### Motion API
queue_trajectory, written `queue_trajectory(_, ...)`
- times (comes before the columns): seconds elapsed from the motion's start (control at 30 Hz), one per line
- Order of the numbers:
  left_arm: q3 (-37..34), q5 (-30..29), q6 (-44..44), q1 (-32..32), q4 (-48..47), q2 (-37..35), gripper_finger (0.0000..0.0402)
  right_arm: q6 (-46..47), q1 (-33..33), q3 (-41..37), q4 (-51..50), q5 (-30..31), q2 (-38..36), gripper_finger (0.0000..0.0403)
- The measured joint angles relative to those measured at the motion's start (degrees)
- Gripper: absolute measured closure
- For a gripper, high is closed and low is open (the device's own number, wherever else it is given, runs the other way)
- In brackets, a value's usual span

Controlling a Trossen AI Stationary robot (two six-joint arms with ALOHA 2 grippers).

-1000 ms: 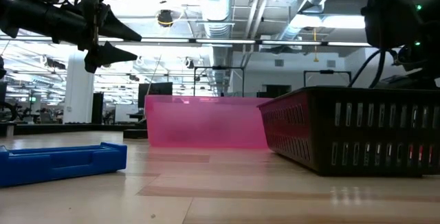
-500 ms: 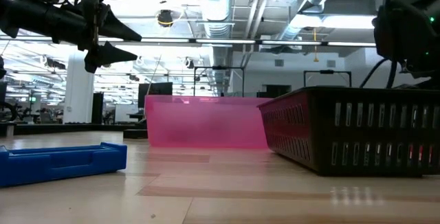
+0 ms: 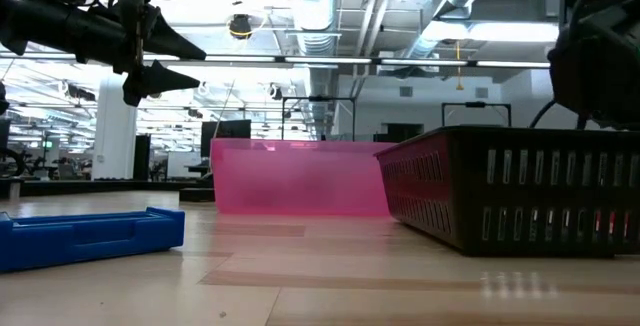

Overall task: Pick & Place Office items
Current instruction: Put the green charger adapter into the pink bin

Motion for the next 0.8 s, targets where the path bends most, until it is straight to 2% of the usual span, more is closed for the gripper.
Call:
queue_trajectory(0.27,0.00,0.00,0.01,0.02,0.01,0.01,0.0142,0.16,0.87,-0.07,0.33,1.40,1.53,0.0194)
queue_trajectory(0.5,0.00,-0.01,0.01,0.02,-0.01,0.01,0.0142,0.13,0.87,-1.02,1.92,2.40,1.32,0.0235)
queue_trajectory(0.67,0.00,0.00,0.00,0.01,0.00,-0.01,0.0142,-0.67,0.85,-1.19,1.83,3.41,-0.49,0.0277)
queue_trajectory(0.8,0.00,0.00,0.00,0.02,0.01,0.01,0.0142,-0.69,0.86,-1.50,1.85,4.97,-3.10,0.0277)
